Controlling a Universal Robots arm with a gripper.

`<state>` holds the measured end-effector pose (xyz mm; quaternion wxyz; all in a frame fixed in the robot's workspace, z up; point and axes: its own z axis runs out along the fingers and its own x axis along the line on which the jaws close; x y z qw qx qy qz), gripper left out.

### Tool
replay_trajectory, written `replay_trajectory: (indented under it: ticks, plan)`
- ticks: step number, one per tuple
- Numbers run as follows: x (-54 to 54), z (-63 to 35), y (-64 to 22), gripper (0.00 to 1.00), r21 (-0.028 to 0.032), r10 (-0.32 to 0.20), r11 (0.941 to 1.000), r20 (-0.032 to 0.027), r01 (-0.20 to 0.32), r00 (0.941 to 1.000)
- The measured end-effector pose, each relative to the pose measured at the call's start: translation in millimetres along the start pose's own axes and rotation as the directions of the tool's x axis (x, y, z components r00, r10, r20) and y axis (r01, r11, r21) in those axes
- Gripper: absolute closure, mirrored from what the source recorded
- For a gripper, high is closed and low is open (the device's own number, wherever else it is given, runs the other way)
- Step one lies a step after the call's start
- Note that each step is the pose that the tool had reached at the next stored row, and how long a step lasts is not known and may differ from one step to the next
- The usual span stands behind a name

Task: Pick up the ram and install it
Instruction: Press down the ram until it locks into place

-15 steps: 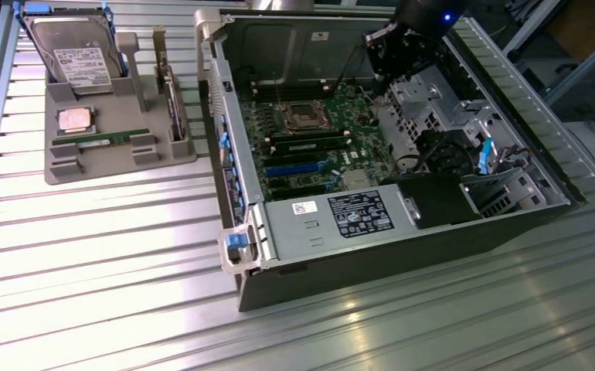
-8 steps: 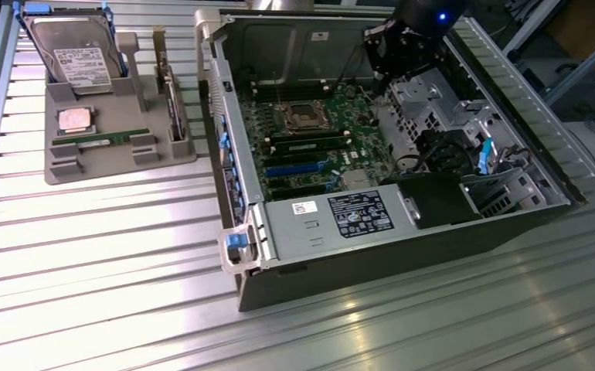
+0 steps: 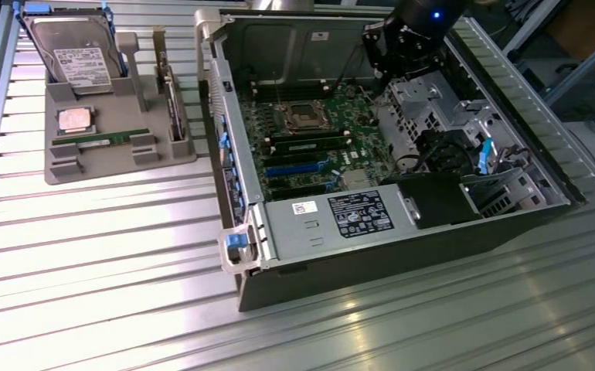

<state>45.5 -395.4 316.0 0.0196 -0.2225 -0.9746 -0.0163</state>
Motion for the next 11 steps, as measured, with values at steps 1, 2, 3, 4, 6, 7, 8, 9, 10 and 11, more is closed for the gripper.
replay_trajectory:
  ticks: [1,2,3,4,6,7,8,9,10,11]
  plan:
    - [0.0,-0.1,-0.1,0.89,0.0010,-0.020,0.9998,-0.0004,0.020,0.9998]
    - [0.0,-0.1,-0.1,0.89,0.0015,-0.030,0.9996,-0.0006,0.030,0.9996]
    - [0.0,0.0,-0.1,0.89,0.0018,-0.037,0.9993,-0.0009,0.037,0.9993]
    - [0.0,0.0,0.0,0.89,0.0022,-0.049,0.9988,-0.0012,0.049,0.9988]
    - [0.0,0.0,0.0,0.89,0.0037,-0.083,0.9966,-0.0020,0.083,0.9966]
    - [0.0,0.0,0.0,0.89,0.0065,-0.149,0.9889,-0.0039,0.149,0.9889]
    - [0.0,0.1,0.0,0.89,0.0084,-0.193,0.9812,-0.0052,0.193,0.9812]
    - [0.0,0.1,0.0,0.89,0.0102,-0.238,0.9711,-0.0068,0.238,0.9711]
    - [-0.1,0.0,0.0,0.89,0.0109,-0.257,0.9665,-0.0074,0.257,0.9665]
    - [-0.1,0.1,0.0,0.89,0.0110,-0.257,0.9664,-0.0074,0.257,0.9665]
